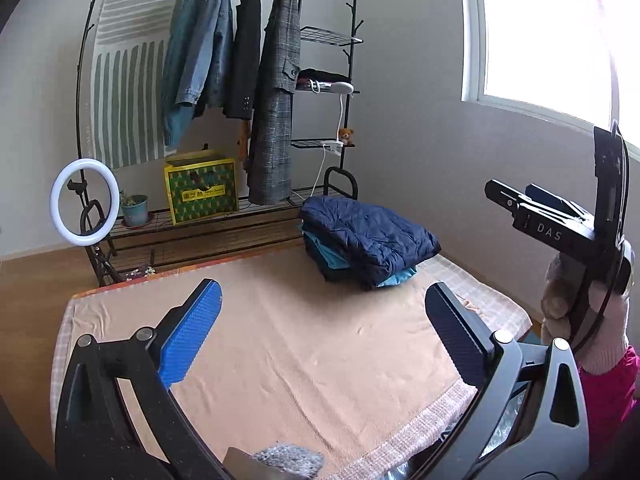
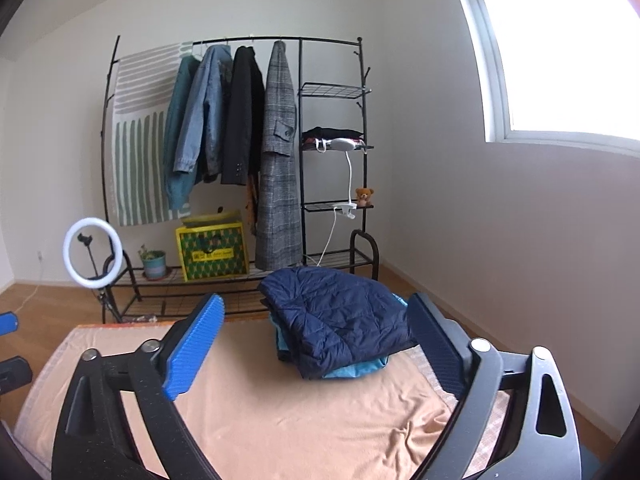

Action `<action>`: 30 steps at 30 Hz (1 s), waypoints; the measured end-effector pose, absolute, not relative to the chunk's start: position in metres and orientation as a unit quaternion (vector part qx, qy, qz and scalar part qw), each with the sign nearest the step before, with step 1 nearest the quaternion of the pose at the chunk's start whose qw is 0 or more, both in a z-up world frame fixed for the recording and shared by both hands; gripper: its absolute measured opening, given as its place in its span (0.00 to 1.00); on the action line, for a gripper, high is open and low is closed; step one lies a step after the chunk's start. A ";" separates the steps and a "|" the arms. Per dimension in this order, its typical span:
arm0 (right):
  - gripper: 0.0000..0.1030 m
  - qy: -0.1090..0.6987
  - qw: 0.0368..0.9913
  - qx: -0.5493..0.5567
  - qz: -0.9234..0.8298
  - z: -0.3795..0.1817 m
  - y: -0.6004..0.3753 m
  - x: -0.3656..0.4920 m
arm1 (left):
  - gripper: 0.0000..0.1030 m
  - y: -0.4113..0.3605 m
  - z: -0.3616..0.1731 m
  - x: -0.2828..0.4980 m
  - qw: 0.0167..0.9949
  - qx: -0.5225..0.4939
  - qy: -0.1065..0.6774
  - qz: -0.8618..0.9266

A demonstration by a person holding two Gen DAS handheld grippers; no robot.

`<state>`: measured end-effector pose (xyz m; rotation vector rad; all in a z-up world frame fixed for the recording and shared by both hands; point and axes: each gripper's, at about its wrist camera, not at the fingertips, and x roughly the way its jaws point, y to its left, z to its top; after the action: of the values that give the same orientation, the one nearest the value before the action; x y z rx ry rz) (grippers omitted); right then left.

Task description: Fold large clothes

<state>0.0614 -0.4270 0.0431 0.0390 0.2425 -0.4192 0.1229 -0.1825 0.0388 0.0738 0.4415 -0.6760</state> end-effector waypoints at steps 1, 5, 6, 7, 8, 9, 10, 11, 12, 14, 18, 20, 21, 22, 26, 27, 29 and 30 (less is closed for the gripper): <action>0.95 0.118 0.971 0.020 -0.208 0.040 -0.427 0.062 | 1.00 -0.183 0.036 0.123 0.921 0.037 0.214 -0.324; 0.95 0.130 0.971 0.015 -0.202 0.035 -0.429 0.069 | 1.00 -0.183 0.030 0.127 0.923 0.036 0.222 -0.313; 0.95 0.131 0.970 0.016 -0.203 0.034 -0.430 0.069 | 1.00 -0.184 0.029 0.128 0.922 0.035 0.225 -0.313; 0.95 0.130 0.970 0.018 -0.203 0.033 -0.430 0.069 | 1.00 -0.184 0.028 0.128 0.922 0.035 0.227 -0.313; 0.95 0.129 0.971 0.023 -0.202 0.033 -0.431 0.070 | 1.00 -0.184 0.027 0.129 0.922 0.035 0.227 -0.312; 0.95 0.128 0.971 0.026 -0.201 0.033 -0.432 0.069 | 1.00 -0.183 0.027 0.129 0.922 0.035 0.226 -0.311; 0.95 0.127 0.971 0.030 -0.201 0.033 -0.433 0.069 | 1.00 -0.183 0.026 0.129 0.923 0.036 0.226 -0.309; 0.95 0.126 0.971 0.034 -0.201 0.033 -0.434 0.069 | 1.00 -0.183 0.024 0.130 0.923 0.036 0.228 -0.309; 0.95 0.126 0.971 0.036 -0.200 0.033 -0.434 0.069 | 1.00 -0.183 0.023 0.131 0.922 0.034 0.231 -0.310; 0.95 0.127 0.971 0.037 -0.199 0.032 -0.435 0.070 | 1.00 -0.183 0.023 0.131 0.921 0.031 0.233 -0.311; 0.95 0.129 0.971 0.035 -0.199 0.031 -0.434 0.071 | 1.00 -0.180 0.024 0.130 0.922 0.029 0.229 -0.311; 0.95 0.130 0.971 0.033 -0.199 0.030 -0.434 0.072 | 1.00 -0.180 0.026 0.129 0.922 0.031 0.225 -0.312; 0.95 0.130 0.971 0.032 -0.199 0.029 -0.433 0.072 | 1.00 -0.180 0.026 0.128 0.923 0.032 0.224 -0.312; 0.95 0.131 0.971 0.032 -0.198 0.029 -0.433 0.073 | 1.00 -0.180 0.026 0.127 0.923 0.033 0.223 -0.312; 0.95 0.132 0.971 0.031 -0.197 0.029 -0.432 0.073 | 1.00 -0.180 0.027 0.126 0.923 0.033 0.221 -0.313; 0.95 0.132 0.971 0.030 -0.197 0.029 -0.432 0.073 | 1.00 -0.180 0.027 0.126 0.923 0.033 0.220 -0.313; 0.95 0.132 0.971 0.032 -0.196 0.029 -0.432 0.073 | 1.00 -0.180 0.027 0.126 0.923 0.033 0.221 -0.313; 0.95 0.132 0.971 0.031 -0.197 0.029 -0.432 0.073 | 1.00 -0.179 0.027 0.126 0.923 0.033 0.221 -0.313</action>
<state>0.0728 -0.4319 0.0285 0.0635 0.2672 -0.3970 0.1265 -0.1794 0.0268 0.0681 0.4538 -0.6432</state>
